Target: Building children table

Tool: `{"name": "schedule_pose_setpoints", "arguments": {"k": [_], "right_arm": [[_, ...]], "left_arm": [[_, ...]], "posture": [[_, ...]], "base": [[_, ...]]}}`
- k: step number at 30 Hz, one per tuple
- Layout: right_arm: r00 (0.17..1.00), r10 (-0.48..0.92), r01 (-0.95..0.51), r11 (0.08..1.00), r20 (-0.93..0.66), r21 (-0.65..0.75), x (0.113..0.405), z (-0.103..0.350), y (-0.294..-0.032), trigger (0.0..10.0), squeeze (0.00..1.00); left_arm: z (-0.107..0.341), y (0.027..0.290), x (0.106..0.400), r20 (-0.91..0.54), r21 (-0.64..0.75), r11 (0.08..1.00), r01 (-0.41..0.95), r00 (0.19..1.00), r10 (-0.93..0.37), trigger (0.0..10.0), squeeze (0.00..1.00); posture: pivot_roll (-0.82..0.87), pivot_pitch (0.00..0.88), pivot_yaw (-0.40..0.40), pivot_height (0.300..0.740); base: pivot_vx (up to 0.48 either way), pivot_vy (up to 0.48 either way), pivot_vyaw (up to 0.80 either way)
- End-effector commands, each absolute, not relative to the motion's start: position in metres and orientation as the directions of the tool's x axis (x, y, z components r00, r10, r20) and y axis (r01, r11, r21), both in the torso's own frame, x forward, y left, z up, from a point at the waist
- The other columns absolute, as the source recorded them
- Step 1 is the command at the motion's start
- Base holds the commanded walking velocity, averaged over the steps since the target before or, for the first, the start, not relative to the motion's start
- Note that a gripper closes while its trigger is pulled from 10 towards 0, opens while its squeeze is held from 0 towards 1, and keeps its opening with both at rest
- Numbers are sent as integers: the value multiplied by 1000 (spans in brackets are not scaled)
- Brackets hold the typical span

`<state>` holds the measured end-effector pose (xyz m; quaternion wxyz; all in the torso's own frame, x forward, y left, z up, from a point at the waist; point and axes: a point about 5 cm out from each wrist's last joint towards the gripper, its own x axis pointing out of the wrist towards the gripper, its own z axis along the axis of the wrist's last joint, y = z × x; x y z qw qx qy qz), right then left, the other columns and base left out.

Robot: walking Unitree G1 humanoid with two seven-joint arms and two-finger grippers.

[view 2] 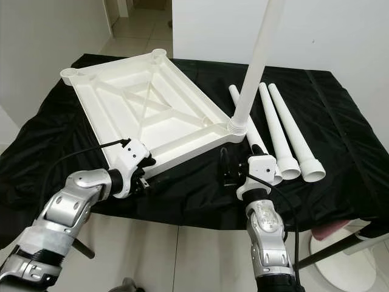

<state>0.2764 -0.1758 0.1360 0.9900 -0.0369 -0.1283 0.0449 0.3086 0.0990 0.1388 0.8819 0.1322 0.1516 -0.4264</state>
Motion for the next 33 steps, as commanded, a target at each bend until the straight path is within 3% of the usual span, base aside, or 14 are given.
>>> {"name": "schedule_pose_setpoints", "arguments": {"k": [1,10,11,12,14,17,18,26,27,29,30,31,32,33], "right_arm": [[964,102,-81,992,246,-95,277,134,-177,10000,0],[964,100,-79,993,248,-93,277,135,-176,10000,0],[964,97,-76,993,249,-91,277,135,-176,10000,0],[964,97,-76,993,249,-91,277,135,-176,10000,0],[964,95,-75,993,249,-91,276,134,-176,10000,0],[964,94,-74,993,249,-91,276,134,-176,10000,0],[964,93,-73,993,249,-91,276,134,-176,10000,0],[964,86,-64,994,251,-92,277,135,-177,10000,0],[964,84,-63,994,251,-92,277,135,-178,10000,0],[964,84,-63,994,251,-92,277,135,-178,10000,0],[964,83,-61,994,251,-91,277,135,-178,10000,0],[964,83,-61,994,251,-91,277,135,-178,10000,0],[964,81,-60,994,252,-91,278,135,-178,10000,0],[964,81,-60,994,252,-91,278,135,-178,10000,0]], "left_arm": [[137,102,316,-394,138,688,713,677,-622,10000,0],[137,101,330,-392,135,751,646,731,-559,10000,0],[139,98,335,-387,148,767,624,750,-536,4196,0],[139,98,335,-387,148,767,624,750,-536,4196,0],[139,95,336,-389,159,763,627,750,-535,2745,0],[139,94,336,-392,162,759,631,747,-537,2118,0],[140,92,336,-395,165,750,641,740,-545,0,0],[138,86,334,-410,182,710,681,708,-574,0,0],[138,84,334,-417,187,698,691,699,-581,2941,0],[138,84,334,-417,187,698,691,699,-581,2941,0],[137,83,334,-423,194,687,701,691,-586,3804,0],[137,83,334,-423,194,687,701,691,-586,3804,0],[137,83,334,-432,201,679,706,686,-586,10000,0],[137,83,334,-432,201,679,706,686,-586,10000,0]], "posture": [[88,0,-6,740],[86,0,-2,740],[85,0,0,740],[85,0,0,740],[85,0,1,740],[85,0,2,740],[84,0,3,740],[86,3,6,740],[87,5,7,740],[87,5,7,740],[87,5,7,740],[87,5,7,740],[87,6,8,740],[87,6,8,740]], "base": [[0,0,0],[0,0,0],[0,0,0],[0,0,0],[0,0,0],[0,0,0],[0,0,0],[0,0,0],[0,0,0],[0,0,0],[0,0,0],[0,0,0],[0,0,0],[0,0,0]]}}
